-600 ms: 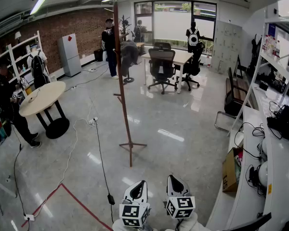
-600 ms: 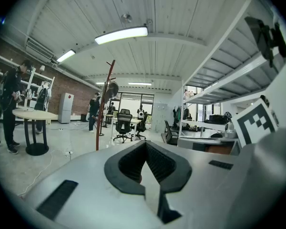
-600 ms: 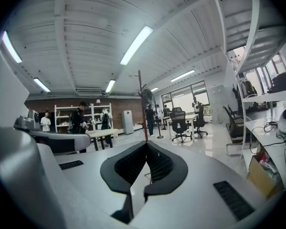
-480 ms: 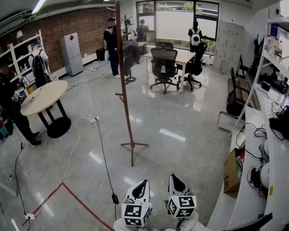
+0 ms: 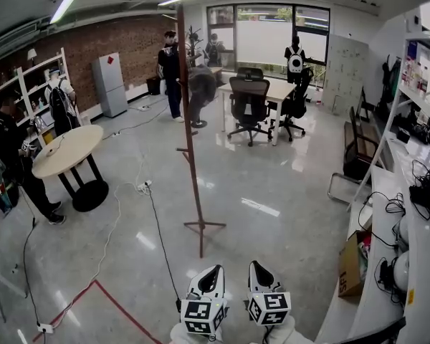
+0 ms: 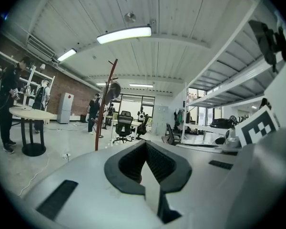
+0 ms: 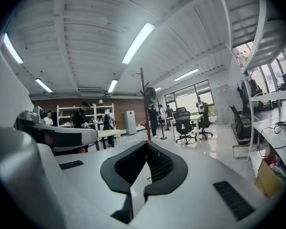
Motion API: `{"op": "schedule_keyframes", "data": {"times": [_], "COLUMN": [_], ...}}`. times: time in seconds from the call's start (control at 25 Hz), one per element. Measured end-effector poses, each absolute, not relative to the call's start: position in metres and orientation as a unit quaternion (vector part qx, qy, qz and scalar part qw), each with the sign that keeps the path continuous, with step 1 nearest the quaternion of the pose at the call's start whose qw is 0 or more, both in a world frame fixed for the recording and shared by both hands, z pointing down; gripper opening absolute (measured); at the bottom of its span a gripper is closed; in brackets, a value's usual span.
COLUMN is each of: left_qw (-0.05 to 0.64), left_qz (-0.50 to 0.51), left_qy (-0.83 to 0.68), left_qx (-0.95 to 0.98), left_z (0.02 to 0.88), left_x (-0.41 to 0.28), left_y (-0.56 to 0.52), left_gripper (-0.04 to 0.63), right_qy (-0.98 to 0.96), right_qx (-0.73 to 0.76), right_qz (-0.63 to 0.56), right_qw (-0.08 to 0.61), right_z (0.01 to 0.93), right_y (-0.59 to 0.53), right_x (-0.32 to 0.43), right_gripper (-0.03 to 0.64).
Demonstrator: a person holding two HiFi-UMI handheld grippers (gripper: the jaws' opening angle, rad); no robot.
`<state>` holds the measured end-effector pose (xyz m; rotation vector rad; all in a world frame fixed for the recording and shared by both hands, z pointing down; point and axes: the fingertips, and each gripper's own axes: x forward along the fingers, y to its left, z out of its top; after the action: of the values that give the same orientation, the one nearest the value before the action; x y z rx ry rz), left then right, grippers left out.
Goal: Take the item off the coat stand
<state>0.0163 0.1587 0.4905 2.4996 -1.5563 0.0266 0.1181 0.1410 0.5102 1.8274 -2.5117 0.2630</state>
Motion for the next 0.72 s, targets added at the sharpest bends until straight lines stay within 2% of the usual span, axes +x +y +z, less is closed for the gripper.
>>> {"op": "schedule_keyframes", "data": {"times": [0.72], "left_qw": [0.102], "left_qz": [0.000], "left_qy": [-0.517], "left_qx": [0.850], "left_z": [0.494], "left_x": [-0.027], "left_y": [0.060], "left_gripper": [-0.012], "right_qy": [-0.812], "right_qx": [0.576], "right_qz": [0.099], "right_qw": [0.009], "right_z": [0.513], "right_y": [0.047], "right_x": [0.059], "right_gripper": [0.009]}}
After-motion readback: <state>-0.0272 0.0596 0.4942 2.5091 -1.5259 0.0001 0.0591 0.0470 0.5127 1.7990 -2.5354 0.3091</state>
